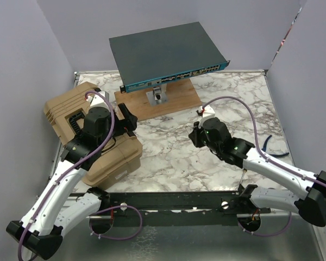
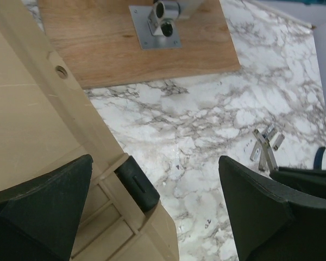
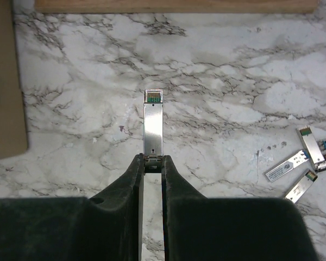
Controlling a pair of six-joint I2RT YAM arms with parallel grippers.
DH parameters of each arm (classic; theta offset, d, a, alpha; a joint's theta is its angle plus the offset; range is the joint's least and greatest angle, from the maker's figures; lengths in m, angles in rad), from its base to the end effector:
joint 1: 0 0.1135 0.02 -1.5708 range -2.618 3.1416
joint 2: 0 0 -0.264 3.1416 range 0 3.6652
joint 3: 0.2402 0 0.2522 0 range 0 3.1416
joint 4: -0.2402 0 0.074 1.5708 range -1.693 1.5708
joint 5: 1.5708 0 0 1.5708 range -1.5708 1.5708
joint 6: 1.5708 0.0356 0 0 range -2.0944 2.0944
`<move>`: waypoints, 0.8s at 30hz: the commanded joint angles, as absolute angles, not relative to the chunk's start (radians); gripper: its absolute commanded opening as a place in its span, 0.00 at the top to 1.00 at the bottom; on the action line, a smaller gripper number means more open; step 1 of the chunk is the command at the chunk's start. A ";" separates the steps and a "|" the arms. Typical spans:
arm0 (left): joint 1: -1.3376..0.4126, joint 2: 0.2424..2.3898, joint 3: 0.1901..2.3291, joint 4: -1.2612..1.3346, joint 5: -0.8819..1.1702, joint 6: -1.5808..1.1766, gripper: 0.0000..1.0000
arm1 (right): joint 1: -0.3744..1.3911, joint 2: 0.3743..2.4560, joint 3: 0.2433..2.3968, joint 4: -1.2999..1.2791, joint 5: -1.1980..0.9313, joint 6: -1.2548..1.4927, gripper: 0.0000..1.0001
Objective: Insert the plug into the switch port
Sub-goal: Pick up the plug from the center of the board.
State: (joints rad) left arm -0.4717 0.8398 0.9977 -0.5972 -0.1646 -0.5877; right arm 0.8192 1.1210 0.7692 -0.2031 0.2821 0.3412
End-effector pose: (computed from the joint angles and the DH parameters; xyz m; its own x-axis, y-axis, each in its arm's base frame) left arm 0.1585 -0.0743 0.3614 -0.4906 -0.3637 -0.7918 0.0531 0.8946 -0.4438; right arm 0.1764 0.1743 0.2662 -0.5198 -0.0854 -0.8500 -0.3886 0.9097 0.1462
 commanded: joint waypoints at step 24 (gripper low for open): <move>-0.475 0.991 1.290 -0.537 -0.400 -0.430 0.01 | 0.823 1.315 1.317 -0.587 0.322 0.060 0.99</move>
State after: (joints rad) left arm -0.4717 0.9722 1.2461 -0.5499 -0.3454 -0.5091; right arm 0.8192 1.2629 1.2381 -0.5251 0.2729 0.1219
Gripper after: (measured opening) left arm 0.990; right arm 0.134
